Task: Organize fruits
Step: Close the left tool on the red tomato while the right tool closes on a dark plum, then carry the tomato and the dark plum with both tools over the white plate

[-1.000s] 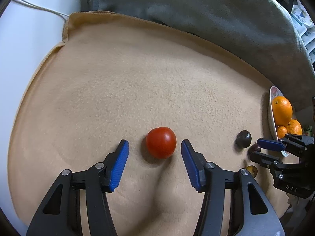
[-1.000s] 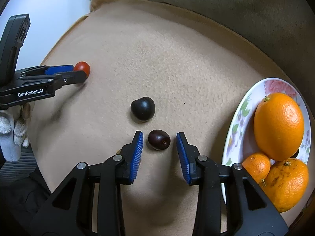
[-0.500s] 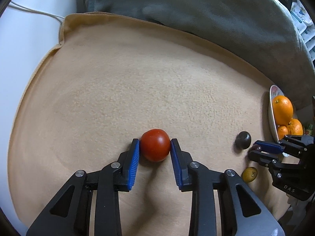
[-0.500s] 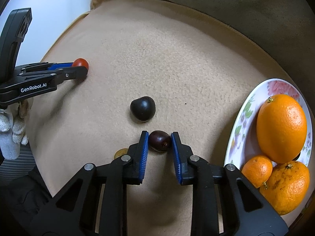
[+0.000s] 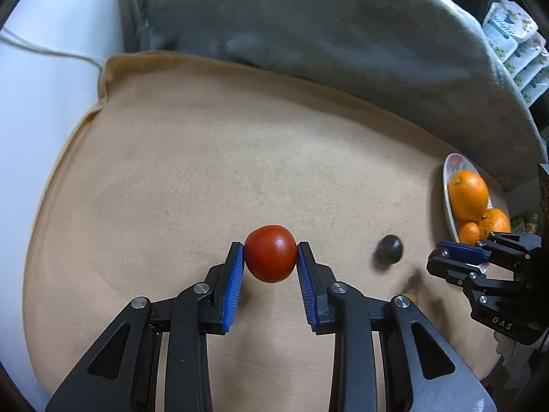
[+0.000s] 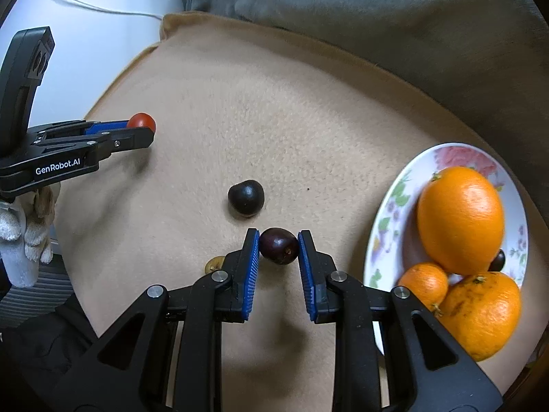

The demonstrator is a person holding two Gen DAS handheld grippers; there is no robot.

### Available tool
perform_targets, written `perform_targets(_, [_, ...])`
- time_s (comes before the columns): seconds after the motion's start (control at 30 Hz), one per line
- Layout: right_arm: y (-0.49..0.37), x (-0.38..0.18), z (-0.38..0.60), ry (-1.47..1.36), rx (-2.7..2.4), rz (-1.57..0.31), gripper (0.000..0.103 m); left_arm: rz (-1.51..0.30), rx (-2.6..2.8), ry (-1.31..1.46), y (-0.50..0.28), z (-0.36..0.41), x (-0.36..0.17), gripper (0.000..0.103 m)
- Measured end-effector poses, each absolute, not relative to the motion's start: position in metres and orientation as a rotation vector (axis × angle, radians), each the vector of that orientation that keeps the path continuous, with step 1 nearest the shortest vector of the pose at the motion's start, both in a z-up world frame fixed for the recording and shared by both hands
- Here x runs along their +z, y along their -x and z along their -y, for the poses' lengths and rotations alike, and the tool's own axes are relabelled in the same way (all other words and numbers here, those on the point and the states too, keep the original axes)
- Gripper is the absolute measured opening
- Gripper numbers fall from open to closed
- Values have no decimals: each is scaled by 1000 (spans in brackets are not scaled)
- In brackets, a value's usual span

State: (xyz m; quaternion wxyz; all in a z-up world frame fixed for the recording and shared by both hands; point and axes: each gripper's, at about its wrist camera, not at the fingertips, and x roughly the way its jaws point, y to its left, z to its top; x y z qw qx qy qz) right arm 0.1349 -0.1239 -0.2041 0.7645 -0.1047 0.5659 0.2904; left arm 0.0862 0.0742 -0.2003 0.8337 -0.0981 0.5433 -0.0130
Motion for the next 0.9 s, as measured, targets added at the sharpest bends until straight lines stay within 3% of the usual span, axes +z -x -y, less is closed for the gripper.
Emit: perform_targets(0.9, [-111,-150,205,116,507,-1122,24,-1065,-201,112,-93,14,-144,30])
